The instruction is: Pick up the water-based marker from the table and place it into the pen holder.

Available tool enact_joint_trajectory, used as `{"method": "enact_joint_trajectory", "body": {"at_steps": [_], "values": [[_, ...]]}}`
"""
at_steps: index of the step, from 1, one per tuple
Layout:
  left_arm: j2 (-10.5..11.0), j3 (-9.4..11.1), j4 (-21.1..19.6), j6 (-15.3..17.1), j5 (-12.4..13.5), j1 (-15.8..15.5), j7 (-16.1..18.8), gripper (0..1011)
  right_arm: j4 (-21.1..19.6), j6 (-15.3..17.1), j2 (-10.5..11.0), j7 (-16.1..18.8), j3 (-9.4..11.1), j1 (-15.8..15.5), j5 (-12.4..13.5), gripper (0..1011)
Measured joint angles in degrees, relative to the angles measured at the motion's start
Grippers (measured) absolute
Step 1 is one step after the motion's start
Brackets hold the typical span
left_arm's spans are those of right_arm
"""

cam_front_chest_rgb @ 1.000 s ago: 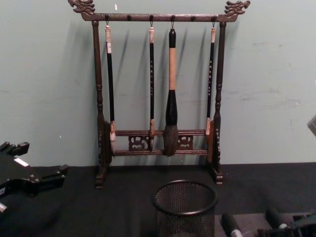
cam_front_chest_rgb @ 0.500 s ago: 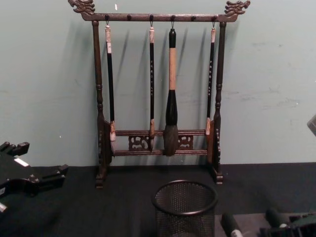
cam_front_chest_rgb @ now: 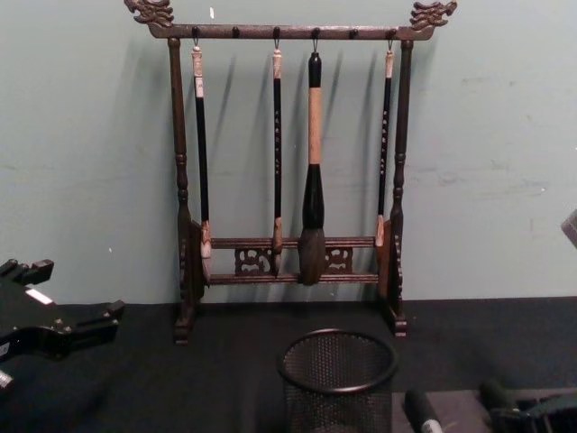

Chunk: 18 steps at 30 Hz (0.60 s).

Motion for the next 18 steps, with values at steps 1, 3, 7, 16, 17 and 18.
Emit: {"method": "enact_joint_trajectory", "body": {"at_steps": [1, 3, 7, 16, 17, 18], "values": [[0.00, 0.00, 0.00, 0.00, 0.00, 0.00, 0.00, 1001, 0.00, 0.00, 0.00, 0.00, 0.00, 0.00, 0.01, 332], [0.00, 0.00, 0.00, 0.00, 0.00, 0.00, 0.00, 1001, 0.00, 0.00, 0.00, 0.00, 0.00, 0.00, 0.01, 283], [0.00, 0.00, 0.00, 0.00, 0.00, 0.00, 0.00, 1001, 0.00, 0.00, 0.00, 0.00, 0.00, 0.00, 0.04, 236], [0.00, 0.00, 0.00, 0.00, 0.00, 0.00, 0.00, 1001, -0.38, -0.88, -0.33, 1.14, 1.13, -0.53, -0.18, 236], [0.00, 0.00, 0.00, 0.00, 0.00, 0.00, 0.00, 1001, -0.46, -1.26, -0.41, 1.27, 1.37, -0.66, -0.18, 236], [0.00, 0.00, 0.00, 0.00, 0.00, 0.00, 0.00, 1001, -0.55, -1.68, -0.48, 1.43, 1.58, -0.79, -0.18, 236]]}}
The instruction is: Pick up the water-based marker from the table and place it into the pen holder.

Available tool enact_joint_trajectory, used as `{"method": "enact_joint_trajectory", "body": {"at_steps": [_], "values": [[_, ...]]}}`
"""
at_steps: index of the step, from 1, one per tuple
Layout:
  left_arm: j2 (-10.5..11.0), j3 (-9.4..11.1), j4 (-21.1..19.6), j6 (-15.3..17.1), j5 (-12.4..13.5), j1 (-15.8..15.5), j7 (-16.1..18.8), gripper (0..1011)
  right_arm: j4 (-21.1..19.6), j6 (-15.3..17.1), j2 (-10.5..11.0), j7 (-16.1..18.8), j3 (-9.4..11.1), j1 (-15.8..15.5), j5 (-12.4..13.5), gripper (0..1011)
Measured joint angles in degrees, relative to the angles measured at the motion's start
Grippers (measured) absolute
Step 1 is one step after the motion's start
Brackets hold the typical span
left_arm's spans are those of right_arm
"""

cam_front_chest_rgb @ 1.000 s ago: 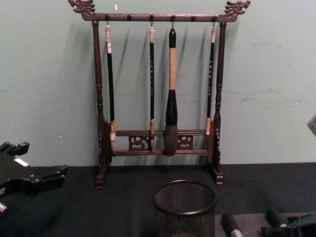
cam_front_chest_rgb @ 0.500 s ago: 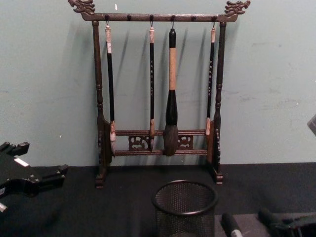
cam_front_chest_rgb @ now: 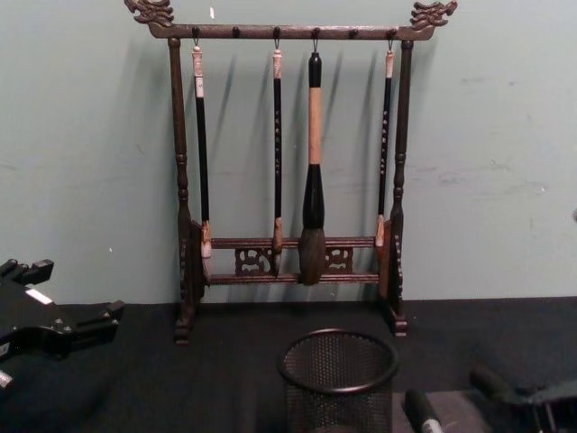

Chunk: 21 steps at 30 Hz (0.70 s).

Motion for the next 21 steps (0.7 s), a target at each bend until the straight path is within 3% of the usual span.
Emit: {"method": "enact_joint_trajectory", "body": {"at_steps": [4, 7, 10, 17, 21], "values": [[0.00, 0.00, 0.00, 0.00, 0.00, 0.00, 0.00, 1001, -0.60, -5.00, -0.22, 1.57, 1.57, -0.91, 0.45, 236], [0.00, 0.00, 0.00, 0.00, 0.00, 0.00, 0.00, 1001, -0.90, -6.83, -0.15, 2.19, 1.90, -1.22, 0.72, 236], [0.00, 0.00, 0.00, 0.00, 0.00, 0.00, 0.00, 1001, -1.86, -12.12, 0.39, 4.12, 2.65, -1.80, 1.68, 235], [0.00, 0.00, 0.00, 0.00, 0.00, 0.00, 0.00, 1001, -2.52, -18.04, 1.57, 7.14, 2.99, -1.52, 3.29, 236], [0.00, 0.00, 0.00, 0.00, 0.00, 0.00, 0.00, 1001, -2.53, -19.78, 1.93, 8.17, 2.85, -0.99, 3.91, 236]]}}
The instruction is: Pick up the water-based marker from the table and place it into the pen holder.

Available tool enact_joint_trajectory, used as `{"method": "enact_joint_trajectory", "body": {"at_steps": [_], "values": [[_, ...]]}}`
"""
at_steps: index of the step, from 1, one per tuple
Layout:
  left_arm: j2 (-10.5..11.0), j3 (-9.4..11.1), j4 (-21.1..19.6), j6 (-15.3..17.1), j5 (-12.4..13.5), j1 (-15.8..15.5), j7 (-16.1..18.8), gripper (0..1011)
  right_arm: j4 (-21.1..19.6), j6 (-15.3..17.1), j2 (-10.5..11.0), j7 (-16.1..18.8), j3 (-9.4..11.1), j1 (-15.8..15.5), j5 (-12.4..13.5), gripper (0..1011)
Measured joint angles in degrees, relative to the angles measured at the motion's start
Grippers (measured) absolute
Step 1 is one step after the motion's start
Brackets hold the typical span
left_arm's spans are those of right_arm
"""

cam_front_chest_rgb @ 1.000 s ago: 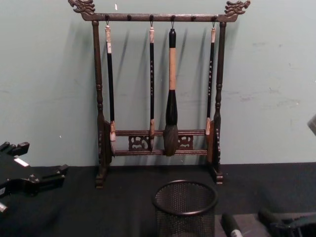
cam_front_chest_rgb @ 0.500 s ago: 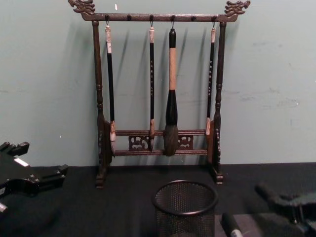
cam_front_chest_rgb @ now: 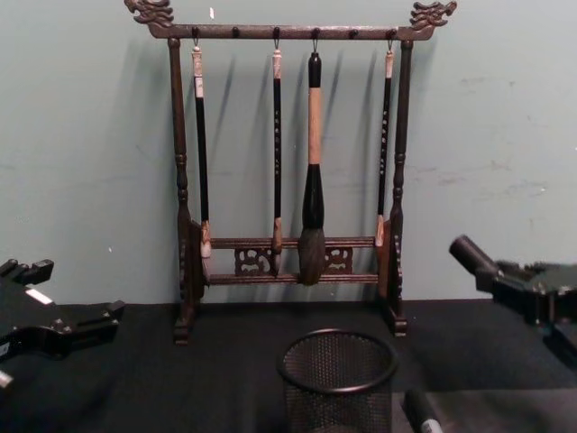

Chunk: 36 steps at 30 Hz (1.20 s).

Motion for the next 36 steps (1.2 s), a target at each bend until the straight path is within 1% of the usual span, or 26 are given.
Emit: {"method": "enact_joint_trajectory", "body": {"at_steps": [2, 4, 7, 12, 13, 14, 16, 17, 19, 20, 22, 24, 27, 30, 31, 32, 33, 36], "values": [[0.00, 0.00, 0.00, 0.00, 0.00, 0.00, 0.00, 1001, 0.18, -1.18, 0.34, 0.90, -0.44, 0.75, 0.56, 236], [0.00, 0.00, 0.00, 0.00, 0.00, 0.00, 0.00, 1001, 0.25, -1.38, 0.42, 1.13, -0.56, 0.96, 0.70, 236], [0.00, 0.00, 0.00, 0.00, 0.00, 0.00, 0.00, 1001, 0.81, -2.19, 0.81, 2.44, -1.92, 2.75, 1.27, 236], [0.00, 0.00, 0.00, 0.00, 0.00, 0.00, 0.00, 1001, 1.57, -2.81, 0.75, 3.71, -3.69, 4.94, 1.66, 236], [0.00, 0.00, 0.00, 0.00, 0.00, 0.00, 0.00, 1001, 1.57, -2.81, 0.75, 3.71, -3.69, 4.94, 1.66, 236], [0.00, 0.00, 0.00, 0.00, 0.00, 0.00, 0.00, 1001, 1.82, -2.94, 0.62, 4.07, -4.27, 5.62, 1.77, 236], [0.00, 0.00, 0.00, 0.00, 0.00, 0.00, 0.00, 1001, 1.97, -3.03, 0.54, 4.23, -4.55, 5.96, 1.84, 236], [0.00, 0.00, 0.00, 0.00, 0.00, 0.00, 0.00, 1001, 2.43, -3.25, 0.25, 4.60, -5.27, 6.90, 2.03, 235], [0.00, 0.00, 0.00, 0.00, 0.00, 0.00, 0.00, 1001, 2.58, -3.32, 0.14, 4.71, -5.51, 7.24, 2.10, 235], [0.00, 0.00, 0.00, 0.00, 0.00, 0.00, 0.00, 1001, 3.00, -3.54, -0.19, 5.06, -6.27, 8.16, 2.30, 236], [0.00, 0.00, 0.00, 0.00, 0.00, 0.00, 0.00, 1001, 3.49, -3.70, -0.56, 5.43, -7.14, 9.07, 2.44, 236], [0.00, 0.00, 0.00, 0.00, 0.00, 0.00, 0.00, 1001, 3.81, -3.83, -0.78, 5.62, -7.62, 9.57, 2.49, 235], [0.00, 0.00, 0.00, 0.00, 0.00, 0.00, 0.00, 1001, 4.74, -4.19, -1.48, 6.17, -9.04, 10.86, 2.57, 236], [0.00, 0.00, 0.00, 0.00, 0.00, 0.00, 0.00, 1001, 5.09, -4.33, -1.75, 6.35, -9.58, 11.33, 2.58, 236], [0.00, 0.00, 0.00, 0.00, 0.00, 0.00, 0.00, 1001, 5.70, -4.65, -2.33, 6.71, -10.60, 12.17, 2.59, 236], [0.00, 0.00, 0.00, 0.00, 0.00, 0.00, 0.00, 1001, 5.70, -4.65, -2.33, 6.71, -10.60, 12.17, 2.59, 236], [0.00, 0.00, 0.00, 0.00, 0.00, 0.00, 0.00, 1001, 6.39, -4.90, -2.97, 6.94, -11.44, 12.90, 2.80, 236], [0.00, 0.00, 0.00, 0.00, 0.00, 0.01, 0.00, 1001, 6.94, -5.03, -3.45, 7.12, -12.04, 13.41, 2.92, 235]]}}
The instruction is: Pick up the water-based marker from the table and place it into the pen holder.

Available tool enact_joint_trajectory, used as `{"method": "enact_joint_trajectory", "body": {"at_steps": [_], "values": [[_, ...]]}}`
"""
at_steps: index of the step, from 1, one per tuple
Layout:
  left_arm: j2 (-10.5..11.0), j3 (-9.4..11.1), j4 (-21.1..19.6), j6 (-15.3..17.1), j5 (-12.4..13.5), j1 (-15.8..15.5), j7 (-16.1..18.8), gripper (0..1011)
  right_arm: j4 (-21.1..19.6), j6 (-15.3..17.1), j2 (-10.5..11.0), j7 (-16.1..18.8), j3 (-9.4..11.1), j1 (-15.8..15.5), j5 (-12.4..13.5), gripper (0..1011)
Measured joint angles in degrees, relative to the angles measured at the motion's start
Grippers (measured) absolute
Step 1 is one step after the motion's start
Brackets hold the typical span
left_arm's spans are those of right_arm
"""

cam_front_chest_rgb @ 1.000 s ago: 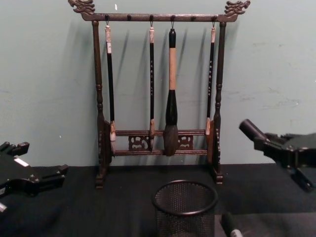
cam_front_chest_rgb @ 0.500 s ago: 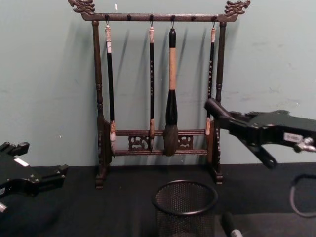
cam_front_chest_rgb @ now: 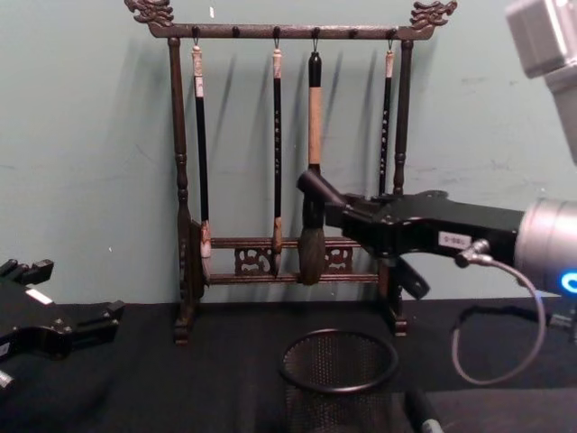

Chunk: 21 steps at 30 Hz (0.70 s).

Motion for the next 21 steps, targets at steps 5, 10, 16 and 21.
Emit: {"method": "enact_joint_trajectory", "body": {"at_steps": [5, 10, 16, 21], "values": [[0.00, 0.00, 0.00, 0.00, 0.00, 0.00, 0.00, 1001, 1.85, -0.51, -1.49, 0.40, -1.89, 1.64, 0.14, 235], [0.00, 0.00, 0.00, 0.00, 0.00, 0.00, 0.00, 1001, 2.96, -0.61, -2.39, 0.75, -3.22, 2.33, 0.24, 235], [0.00, 0.00, 0.00, 0.00, 0.00, 0.00, 0.00, 1001, 4.05, -0.45, -2.94, 0.87, -4.24, 2.62, 0.20, 235], [0.00, 0.00, 0.00, 0.00, 0.00, 0.00, 0.00, 1001, 4.95, -0.06, -3.33, 0.87, -4.95, 2.69, 0.08, 236]]}}
